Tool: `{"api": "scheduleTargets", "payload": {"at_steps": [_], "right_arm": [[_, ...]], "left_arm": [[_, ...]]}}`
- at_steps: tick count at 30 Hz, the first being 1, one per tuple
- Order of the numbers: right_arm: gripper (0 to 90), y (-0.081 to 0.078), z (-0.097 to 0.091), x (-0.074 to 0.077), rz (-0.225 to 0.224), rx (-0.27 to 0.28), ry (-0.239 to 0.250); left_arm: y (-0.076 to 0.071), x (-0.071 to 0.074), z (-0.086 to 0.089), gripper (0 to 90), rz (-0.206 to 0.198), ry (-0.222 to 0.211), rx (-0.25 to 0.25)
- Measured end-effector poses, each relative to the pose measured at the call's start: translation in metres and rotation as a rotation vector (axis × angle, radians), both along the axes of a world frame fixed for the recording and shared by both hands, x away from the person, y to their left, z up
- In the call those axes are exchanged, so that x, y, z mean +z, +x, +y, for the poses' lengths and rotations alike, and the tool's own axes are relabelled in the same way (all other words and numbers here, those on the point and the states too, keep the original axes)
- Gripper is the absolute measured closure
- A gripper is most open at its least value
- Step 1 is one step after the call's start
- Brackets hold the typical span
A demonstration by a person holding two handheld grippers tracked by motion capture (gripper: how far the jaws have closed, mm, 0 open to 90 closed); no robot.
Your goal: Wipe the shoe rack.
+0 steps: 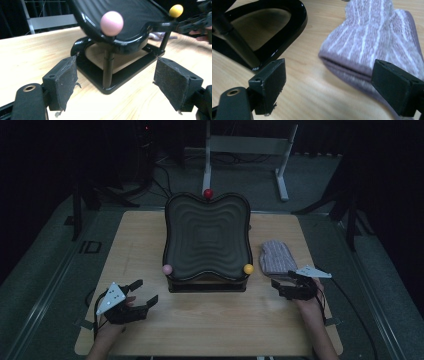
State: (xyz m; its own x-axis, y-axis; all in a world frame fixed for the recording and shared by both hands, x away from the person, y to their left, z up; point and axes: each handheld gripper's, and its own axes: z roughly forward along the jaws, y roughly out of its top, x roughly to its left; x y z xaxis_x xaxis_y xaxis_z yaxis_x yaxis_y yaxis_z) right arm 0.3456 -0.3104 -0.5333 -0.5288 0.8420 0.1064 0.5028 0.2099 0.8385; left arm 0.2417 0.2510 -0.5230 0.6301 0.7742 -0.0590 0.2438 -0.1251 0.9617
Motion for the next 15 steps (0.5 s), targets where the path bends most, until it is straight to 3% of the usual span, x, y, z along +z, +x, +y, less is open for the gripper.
{"api": "scheduleTargets", "payload": {"at_steps": [8, 15], "right_arm": [[12.2, -0.024, -0.004, -0.014, 0.019, 0.007, -0.008], [12.2, -0.045, -0.007, -0.013, -0.023, 0.017, -0.027]], "left_arm": [[-0.001, -0.012, 0.006, 19.5, 0.02, 0.017, 0.035], [-0.003, -0.016, 0.008, 19.5, 0.034, 0.02, 0.042]]}}
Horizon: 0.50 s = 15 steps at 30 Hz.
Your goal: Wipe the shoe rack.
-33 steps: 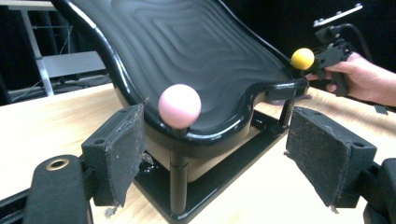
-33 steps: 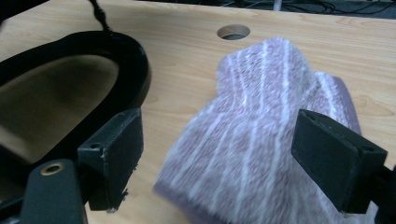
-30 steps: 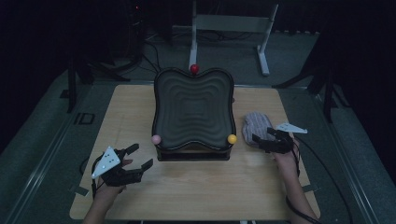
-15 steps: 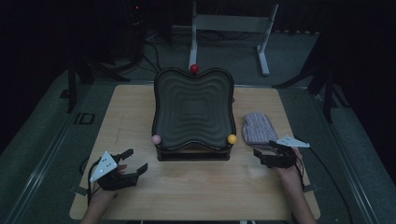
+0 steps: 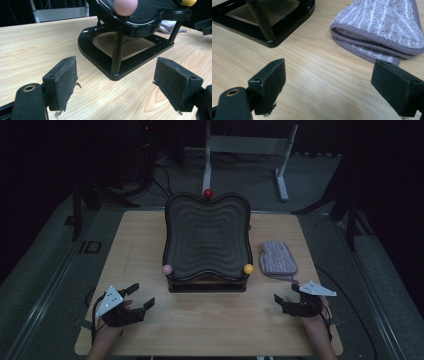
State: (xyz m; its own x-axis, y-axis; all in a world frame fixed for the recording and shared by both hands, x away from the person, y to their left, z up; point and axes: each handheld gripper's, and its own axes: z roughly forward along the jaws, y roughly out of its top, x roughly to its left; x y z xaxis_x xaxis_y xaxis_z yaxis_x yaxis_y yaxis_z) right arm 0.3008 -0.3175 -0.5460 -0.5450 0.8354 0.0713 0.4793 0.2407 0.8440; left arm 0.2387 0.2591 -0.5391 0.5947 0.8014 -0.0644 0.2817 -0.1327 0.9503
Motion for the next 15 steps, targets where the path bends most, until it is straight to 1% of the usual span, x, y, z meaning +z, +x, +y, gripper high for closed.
{"api": "scheduleTargets", "payload": {"at_steps": [2, 7, 8, 10, 11, 15], "right_arm": [[12.3, -0.005, -0.001, 0.0, -0.003, 0.001, 0.001], [12.3, -0.02, -0.003, 0.002, -0.004, 0.004, -0.015], [12.4, -0.023, -0.004, 0.002, -0.01, -0.002, -0.018], [12.4, -0.025, -0.005, 0.002, -0.009, -0.006, -0.019], [12.3, -0.03, -0.009, 0.001, -0.014, -0.019, -0.026], [12.3, -0.032, -0.015, 0.002, -0.014, -0.031, -0.025]], "left_arm": [[-0.001, -0.001, 0.0, 19.5, -0.008, 0.003, 0.004], [-0.004, 0.0, 0.001, 19.5, -0.001, -0.001, -0.004], [-0.004, 0.0, 0.002, 19.5, 0.0, -0.004, -0.006], [-0.006, 0.0, 0.003, 19.5, 0.0, -0.004, -0.006], [-0.007, 0.0, 0.003, 19.5, 0.001, -0.003, -0.006], [-0.009, 0.0, 0.004, 19.5, 0.004, 0.003, -0.008]]}}
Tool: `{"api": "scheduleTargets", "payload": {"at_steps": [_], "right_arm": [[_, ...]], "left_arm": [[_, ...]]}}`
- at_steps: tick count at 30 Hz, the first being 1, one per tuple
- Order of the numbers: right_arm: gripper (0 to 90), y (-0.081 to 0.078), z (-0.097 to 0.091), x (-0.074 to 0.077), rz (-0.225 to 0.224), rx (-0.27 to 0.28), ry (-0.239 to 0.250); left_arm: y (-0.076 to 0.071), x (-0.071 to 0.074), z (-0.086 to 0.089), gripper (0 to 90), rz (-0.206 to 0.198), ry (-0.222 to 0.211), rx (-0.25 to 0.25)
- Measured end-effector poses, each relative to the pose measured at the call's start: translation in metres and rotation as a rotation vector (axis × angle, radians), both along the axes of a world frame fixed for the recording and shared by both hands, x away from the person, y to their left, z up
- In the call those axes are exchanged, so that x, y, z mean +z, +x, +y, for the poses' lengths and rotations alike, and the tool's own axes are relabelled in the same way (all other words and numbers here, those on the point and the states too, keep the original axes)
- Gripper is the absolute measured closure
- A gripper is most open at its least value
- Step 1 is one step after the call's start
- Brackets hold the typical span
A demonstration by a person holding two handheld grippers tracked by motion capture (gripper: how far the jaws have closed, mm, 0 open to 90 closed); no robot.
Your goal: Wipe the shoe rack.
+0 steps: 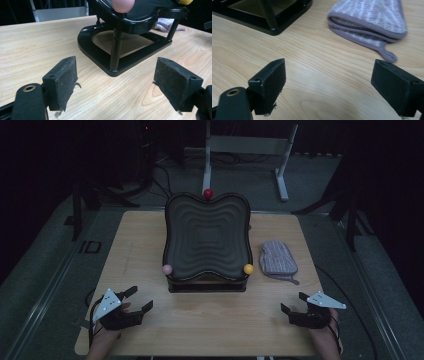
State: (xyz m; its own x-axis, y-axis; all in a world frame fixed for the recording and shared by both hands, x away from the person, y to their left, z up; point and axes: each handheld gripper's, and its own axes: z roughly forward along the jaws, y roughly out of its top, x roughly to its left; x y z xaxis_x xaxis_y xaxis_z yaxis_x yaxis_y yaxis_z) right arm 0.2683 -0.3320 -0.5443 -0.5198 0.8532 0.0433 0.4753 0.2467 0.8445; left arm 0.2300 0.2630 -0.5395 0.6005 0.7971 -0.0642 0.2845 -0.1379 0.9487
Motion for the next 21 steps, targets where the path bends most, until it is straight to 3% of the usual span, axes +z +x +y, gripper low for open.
{"api": "scheduleTargets", "payload": {"at_steps": [6, 10, 21], "right_arm": [[12.4, -0.009, -0.011, -0.001, -0.023, -0.042, -0.011], [12.4, -0.009, -0.016, -0.002, -0.032, -0.061, 0.011], [12.5, -0.008, -0.014, -0.005, -0.031, -0.056, -0.01]], "left_arm": [[-0.004, -0.001, 0.004, 19.5, -0.001, -0.007, 0.011], [-0.004, -0.002, 0.005, 19.5, -0.003, -0.015, 0.018], [-0.004, -0.002, 0.004, 19.5, -0.008, -0.019, 0.017]]}}
